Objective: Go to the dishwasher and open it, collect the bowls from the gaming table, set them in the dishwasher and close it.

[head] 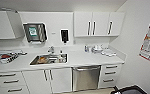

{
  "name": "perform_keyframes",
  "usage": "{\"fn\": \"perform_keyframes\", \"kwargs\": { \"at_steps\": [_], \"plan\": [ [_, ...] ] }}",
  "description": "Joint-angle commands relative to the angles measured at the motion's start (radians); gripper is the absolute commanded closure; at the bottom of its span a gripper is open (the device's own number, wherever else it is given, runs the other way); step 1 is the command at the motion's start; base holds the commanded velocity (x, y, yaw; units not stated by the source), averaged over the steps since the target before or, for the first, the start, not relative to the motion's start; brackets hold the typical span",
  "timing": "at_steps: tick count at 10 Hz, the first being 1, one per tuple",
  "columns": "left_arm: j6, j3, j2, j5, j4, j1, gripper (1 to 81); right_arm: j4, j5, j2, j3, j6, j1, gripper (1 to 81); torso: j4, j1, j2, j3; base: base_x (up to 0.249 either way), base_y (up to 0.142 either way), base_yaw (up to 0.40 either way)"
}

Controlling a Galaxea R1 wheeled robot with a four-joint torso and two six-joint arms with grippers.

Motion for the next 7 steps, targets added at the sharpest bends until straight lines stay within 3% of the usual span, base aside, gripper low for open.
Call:
{"fn": "perform_keyframes", "kwargs": {
  "at_steps": [1,7],
  "plan": [
    [0.006,0.008,-0.018,0.056,0.002,-0.052,1.0,-0.013,-0.051,-0.020,0.009,-0.004,0.041,1.0,0.000,0.000,0.000,0.000,0.109,0.000,0.000],
    [0.006,0.008,-0.016,0.056,0.002,-0.053,1.0,-0.011,-0.053,-0.020,0.003,-0.004,0.044,1.0,0.000,0.001,0.001,0.000,0.112,0.000,0.000]
  ]
}}
